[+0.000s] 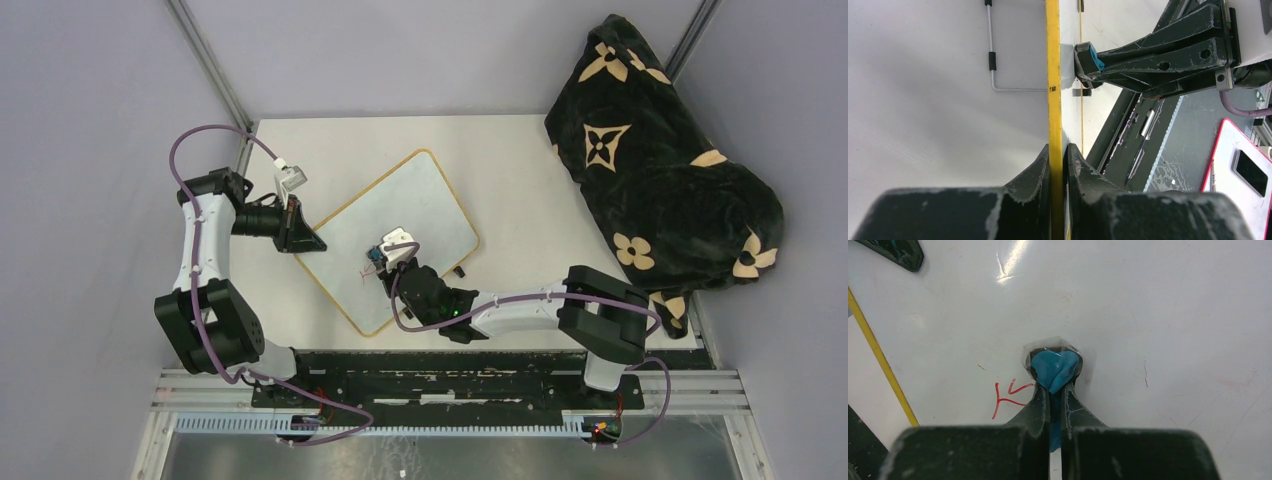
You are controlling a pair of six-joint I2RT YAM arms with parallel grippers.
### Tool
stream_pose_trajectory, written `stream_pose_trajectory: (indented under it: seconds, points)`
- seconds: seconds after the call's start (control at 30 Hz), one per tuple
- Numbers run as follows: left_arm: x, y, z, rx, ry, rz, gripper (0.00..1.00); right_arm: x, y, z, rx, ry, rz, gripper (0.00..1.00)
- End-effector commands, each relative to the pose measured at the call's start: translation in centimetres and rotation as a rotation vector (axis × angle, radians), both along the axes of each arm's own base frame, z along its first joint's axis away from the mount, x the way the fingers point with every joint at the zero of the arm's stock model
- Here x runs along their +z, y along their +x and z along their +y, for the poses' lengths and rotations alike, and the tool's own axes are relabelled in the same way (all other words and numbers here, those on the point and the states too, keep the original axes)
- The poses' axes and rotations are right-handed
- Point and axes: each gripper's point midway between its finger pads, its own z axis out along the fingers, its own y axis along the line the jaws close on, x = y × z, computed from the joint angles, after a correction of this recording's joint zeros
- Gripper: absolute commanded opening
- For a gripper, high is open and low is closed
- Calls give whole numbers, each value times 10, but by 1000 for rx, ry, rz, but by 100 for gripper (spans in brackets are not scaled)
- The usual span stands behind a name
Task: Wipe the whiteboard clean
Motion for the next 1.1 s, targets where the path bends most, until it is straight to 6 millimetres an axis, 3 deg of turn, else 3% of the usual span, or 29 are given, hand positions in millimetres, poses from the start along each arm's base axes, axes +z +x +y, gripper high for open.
stream_pose_trajectory:
  seconds: [0.0, 0.33, 0.63, 0.8, 1.07]
  points:
    - [5, -2, 0, -20, 42, -35, 3, -12, 13, -16, -63, -33, 24, 1]
    - [5, -1, 0, -18, 42, -33, 3, -7, -38, 55, 109, -50, -1, 1]
    - [3, -1, 0, -19, 36, -25, 3, -5, -39, 59, 111, -52, -7, 1]
    - [3, 0, 0, -19, 37, -28, 3, -7, -29, 43, 49, -61, -20, 1]
    - [1, 0, 1, -18, 41, -24, 3, -13, 26, -39, -149, -57, 11, 1]
